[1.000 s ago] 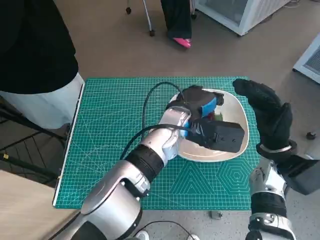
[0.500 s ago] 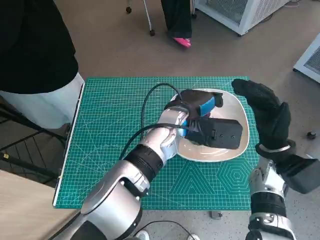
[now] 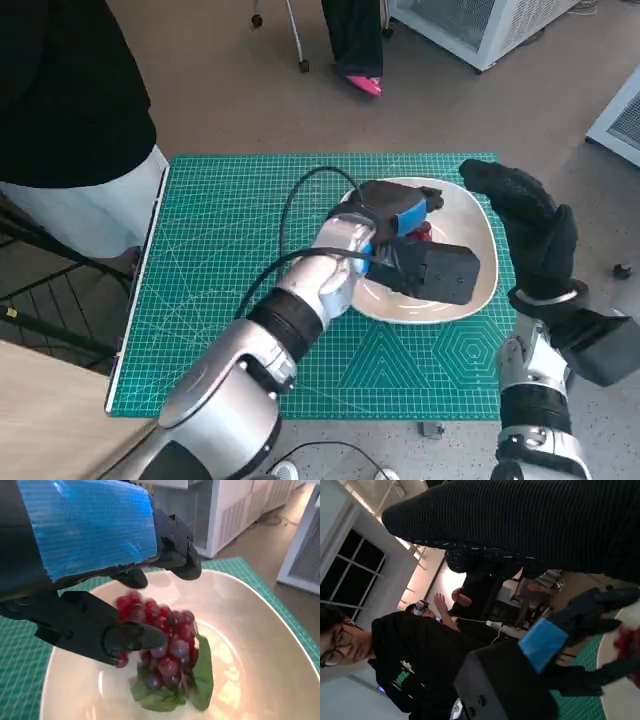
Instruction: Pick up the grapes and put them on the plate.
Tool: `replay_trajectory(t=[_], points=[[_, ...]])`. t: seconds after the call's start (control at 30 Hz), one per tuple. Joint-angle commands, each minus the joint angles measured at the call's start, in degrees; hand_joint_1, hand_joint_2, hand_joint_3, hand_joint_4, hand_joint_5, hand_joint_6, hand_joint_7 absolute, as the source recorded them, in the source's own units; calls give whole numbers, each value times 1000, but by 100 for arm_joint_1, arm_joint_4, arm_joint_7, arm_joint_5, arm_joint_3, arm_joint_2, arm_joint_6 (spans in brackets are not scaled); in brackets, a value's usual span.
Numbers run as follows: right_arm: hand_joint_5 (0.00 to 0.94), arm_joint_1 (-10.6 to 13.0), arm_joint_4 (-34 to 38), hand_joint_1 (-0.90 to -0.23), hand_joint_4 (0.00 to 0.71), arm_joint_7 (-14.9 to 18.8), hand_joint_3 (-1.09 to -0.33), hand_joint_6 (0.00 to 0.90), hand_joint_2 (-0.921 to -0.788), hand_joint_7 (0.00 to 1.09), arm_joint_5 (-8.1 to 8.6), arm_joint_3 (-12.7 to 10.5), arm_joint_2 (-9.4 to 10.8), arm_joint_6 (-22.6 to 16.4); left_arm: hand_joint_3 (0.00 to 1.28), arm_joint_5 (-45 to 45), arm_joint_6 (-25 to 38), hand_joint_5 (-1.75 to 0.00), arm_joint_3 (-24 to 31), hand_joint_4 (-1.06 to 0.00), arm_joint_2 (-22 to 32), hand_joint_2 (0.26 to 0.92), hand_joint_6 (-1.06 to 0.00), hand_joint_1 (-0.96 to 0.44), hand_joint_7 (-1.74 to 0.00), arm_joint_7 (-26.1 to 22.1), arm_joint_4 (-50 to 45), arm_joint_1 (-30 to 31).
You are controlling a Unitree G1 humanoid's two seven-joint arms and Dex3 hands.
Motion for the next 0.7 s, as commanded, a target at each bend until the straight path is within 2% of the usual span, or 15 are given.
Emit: replay_trajectory(t=[0.03, 0.17, 0.27, 0.37, 0.5, 0.7], points=[[2, 19, 126, -465, 240, 7, -551, 238, -921, 2, -16, 20, 36, 57, 368, -165, -334, -35, 233, -369, 456, 921, -313, -689, -204, 275, -535, 447], [2, -8, 179, -467, 242, 3, -546, 239, -921, 2, -31, 32, 76, 25, 361, -464, -793, -9, 587, -349, 831, 921, -323, -668, -154, 507, -1067, 978], [3, -38, 234, -473, 244, 11, -540, 241, -921, 3, -41, 43, 102, 0, 370, -950, -1450, -3, 1037, -325, 1113, 921, -320, -654, -134, 513, -1372, 1452], [4, -69, 289, -481, 247, 12, -533, 243, -921, 4, -49, 51, 120, -11, 394, -1539, -1993, -1, 1505, -299, 1281, 921, -316, -647, -119, 306, -1564, 1832], [4, -124, 373, -484, 249, 19, -527, 244, -921, 4, -46, 49, 138, 2, 435, -2588, -2580, -1, 2232, -277, 1382, 921, -313, -647, -106, -214, -1879, 2379], [5, -177, 451, -480, 253, 23, -518, 248, -921, 6, -46, 50, 184, -8, 505, -3598, -3118, -1, 2931, -257, 1475, 921, -308, -651, -92, -712, -2448, 3112]])
